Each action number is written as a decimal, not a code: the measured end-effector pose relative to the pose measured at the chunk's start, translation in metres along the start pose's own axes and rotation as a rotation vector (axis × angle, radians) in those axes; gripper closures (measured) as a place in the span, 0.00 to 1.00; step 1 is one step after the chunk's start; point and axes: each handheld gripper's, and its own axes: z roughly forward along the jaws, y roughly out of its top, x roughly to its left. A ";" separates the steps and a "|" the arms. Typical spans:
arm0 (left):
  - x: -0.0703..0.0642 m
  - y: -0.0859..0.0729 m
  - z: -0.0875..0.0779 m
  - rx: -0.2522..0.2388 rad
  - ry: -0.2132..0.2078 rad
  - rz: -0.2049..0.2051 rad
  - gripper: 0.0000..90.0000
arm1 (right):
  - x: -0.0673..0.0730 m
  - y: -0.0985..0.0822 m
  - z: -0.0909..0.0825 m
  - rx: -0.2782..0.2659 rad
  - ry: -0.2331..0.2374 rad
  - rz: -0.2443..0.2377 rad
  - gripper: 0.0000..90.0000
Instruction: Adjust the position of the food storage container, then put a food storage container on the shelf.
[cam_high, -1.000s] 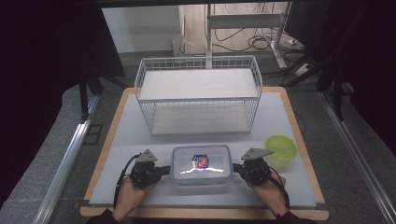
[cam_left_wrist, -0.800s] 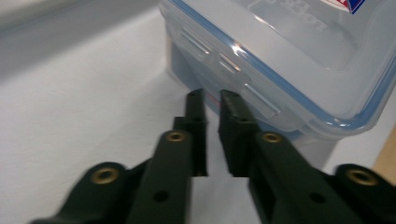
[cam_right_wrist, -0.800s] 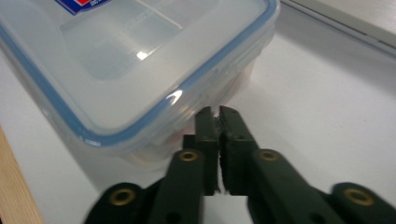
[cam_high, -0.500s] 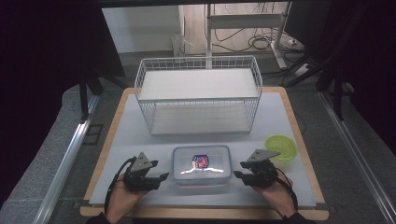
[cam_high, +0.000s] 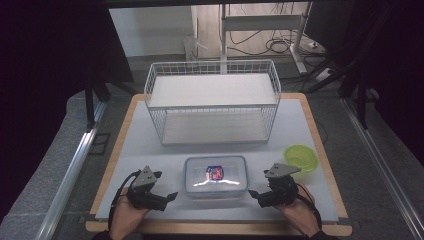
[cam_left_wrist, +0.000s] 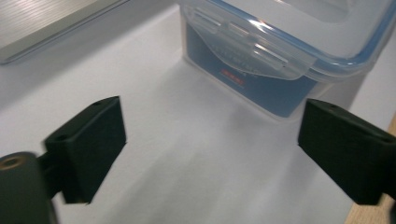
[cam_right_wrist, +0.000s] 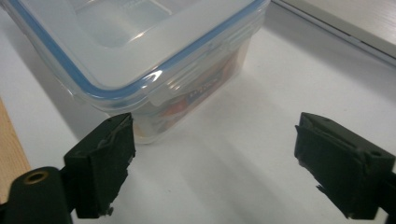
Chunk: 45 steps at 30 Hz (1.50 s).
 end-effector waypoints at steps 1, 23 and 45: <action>0.000 0.000 0.001 0.002 -0.011 -0.003 0.06 | 0.000 0.000 0.000 -0.001 -0.005 0.000 0.09; -0.003 0.016 0.005 0.012 -0.089 -0.003 0.00 | -0.006 0.011 -0.007 -0.054 0.003 0.023 0.00; 0.008 0.050 0.048 0.057 -0.295 -0.173 0.00 | -0.010 0.044 0.028 0.052 0.208 0.160 0.00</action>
